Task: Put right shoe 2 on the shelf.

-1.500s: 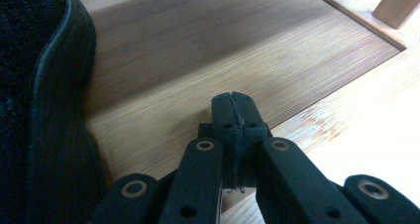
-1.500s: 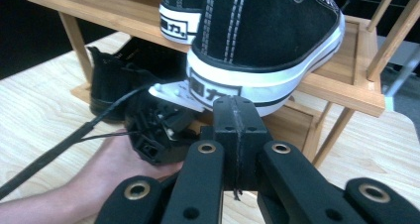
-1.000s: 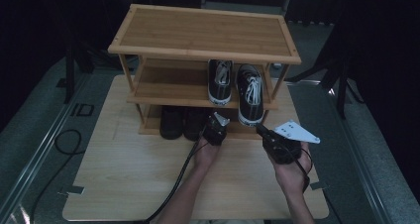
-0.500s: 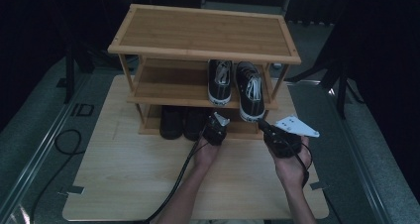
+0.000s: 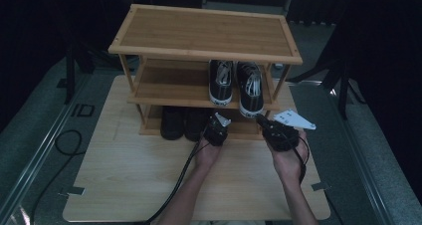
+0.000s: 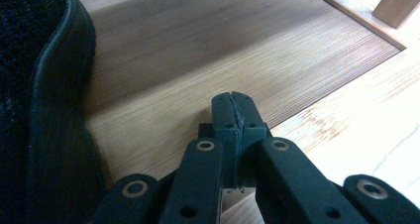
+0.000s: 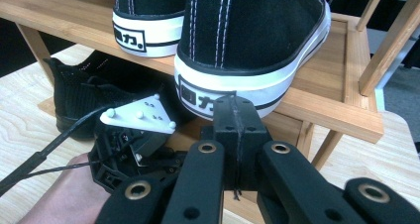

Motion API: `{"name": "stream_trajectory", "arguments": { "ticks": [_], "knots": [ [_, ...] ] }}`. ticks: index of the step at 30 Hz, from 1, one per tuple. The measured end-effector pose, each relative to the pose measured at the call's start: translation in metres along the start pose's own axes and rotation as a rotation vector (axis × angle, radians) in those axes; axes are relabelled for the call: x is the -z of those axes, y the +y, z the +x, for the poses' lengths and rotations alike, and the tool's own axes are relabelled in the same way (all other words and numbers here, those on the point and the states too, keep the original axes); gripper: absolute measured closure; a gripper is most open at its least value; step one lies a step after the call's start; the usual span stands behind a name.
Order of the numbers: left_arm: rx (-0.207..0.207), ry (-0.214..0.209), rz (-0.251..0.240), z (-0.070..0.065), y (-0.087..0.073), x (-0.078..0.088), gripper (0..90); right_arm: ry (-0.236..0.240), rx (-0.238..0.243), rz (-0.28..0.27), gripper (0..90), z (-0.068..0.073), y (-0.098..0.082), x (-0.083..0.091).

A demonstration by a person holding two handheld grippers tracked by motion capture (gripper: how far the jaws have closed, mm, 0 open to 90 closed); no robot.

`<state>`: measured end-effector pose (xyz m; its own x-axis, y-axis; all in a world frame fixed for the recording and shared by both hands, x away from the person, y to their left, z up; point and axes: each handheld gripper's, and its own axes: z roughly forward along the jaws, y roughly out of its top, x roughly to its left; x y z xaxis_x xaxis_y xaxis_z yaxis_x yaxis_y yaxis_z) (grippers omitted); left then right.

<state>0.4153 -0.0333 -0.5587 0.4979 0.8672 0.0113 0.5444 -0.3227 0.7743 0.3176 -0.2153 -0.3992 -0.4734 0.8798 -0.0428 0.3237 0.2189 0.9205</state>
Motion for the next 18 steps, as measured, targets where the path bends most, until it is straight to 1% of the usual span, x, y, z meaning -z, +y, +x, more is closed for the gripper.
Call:
{"name": "stream_trajectory", "arguments": {
  "ticks": [4, 5, 7, 10, 18],
  "knots": [
    [0.0, 0.0, 0.0, 0.0001, 0.0, 0.0, 90.0, -0.001, 0.001, -0.003, 90.0, 0.0, -0.0004, -0.0002],
    [0.009, 0.001, -0.008, -0.0005, -0.0001, -0.0005, 90.0, -0.001, 0.0, -0.004, 90.0, 0.0, -0.0006, -0.0003],
    [0.0, 0.0, 0.0, 0.0, 0.0, 0.0, 90.0, 0.0, 0.0, -0.007, 90.0, 0.0003, -0.001, -0.0007],
    [-0.001, 0.0, 0.0, 0.0, 0.0, 0.0, 90.0, 0.0, 0.0, -0.013, 90.0, 0.0005, -0.0007, -0.0023],
    [0.001, -0.001, 0.0, 0.0002, -0.0001, 0.0, 90.0, 0.013, 0.006, -0.025, 90.0, 0.0027, 0.0067, -0.0076]
  ]
}}
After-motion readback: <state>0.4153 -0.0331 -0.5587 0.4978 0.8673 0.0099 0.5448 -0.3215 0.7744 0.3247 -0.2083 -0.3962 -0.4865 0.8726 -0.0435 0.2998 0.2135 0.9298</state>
